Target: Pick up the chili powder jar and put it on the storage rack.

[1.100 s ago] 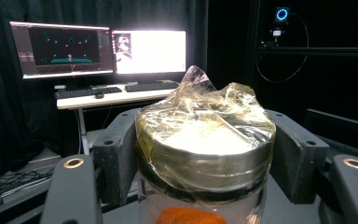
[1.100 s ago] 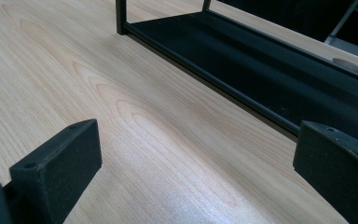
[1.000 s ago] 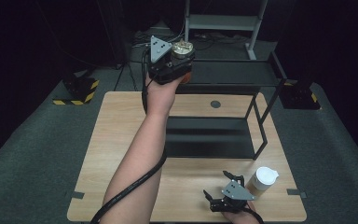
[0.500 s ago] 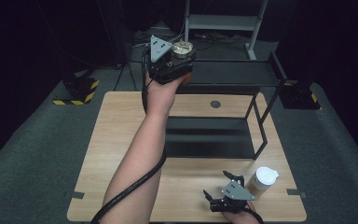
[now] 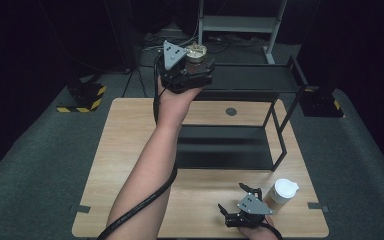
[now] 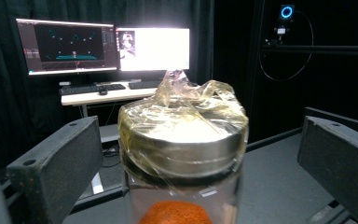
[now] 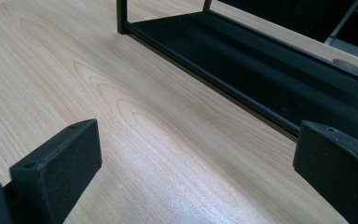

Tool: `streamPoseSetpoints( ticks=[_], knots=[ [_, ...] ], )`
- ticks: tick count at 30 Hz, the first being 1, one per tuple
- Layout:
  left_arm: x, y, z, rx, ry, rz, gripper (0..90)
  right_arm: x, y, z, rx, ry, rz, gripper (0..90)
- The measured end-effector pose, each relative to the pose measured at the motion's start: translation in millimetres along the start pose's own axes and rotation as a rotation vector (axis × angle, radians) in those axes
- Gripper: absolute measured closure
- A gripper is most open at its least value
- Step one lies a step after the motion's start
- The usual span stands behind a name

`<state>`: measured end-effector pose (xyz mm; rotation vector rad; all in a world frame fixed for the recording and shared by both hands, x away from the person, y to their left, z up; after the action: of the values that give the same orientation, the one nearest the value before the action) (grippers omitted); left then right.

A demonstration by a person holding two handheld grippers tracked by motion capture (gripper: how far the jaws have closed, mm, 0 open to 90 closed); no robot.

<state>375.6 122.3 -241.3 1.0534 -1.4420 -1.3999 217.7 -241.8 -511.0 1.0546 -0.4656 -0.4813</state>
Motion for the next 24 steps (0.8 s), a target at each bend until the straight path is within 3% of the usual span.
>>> streamPoseSetpoints(
  ticks=[24],
  knots=[
    [2.8, -8.9, 53.7, 0.013, -0.012, -0.045, 0.4, -1.4, 0.5, -0.7, -0.005, -0.002, 0.010, 0.0]
  ],
)
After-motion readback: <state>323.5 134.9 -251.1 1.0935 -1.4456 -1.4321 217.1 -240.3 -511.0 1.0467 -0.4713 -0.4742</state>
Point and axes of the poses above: each handheld gripper's, and its own axes: z roughly backward along the jaws, y roughly out of its top, x roughly to its right, the point moved 4 cm from there along -z, roughly forward along the jaws, and after that the axes turned 11 degrees about y, right-handed, at the moved point
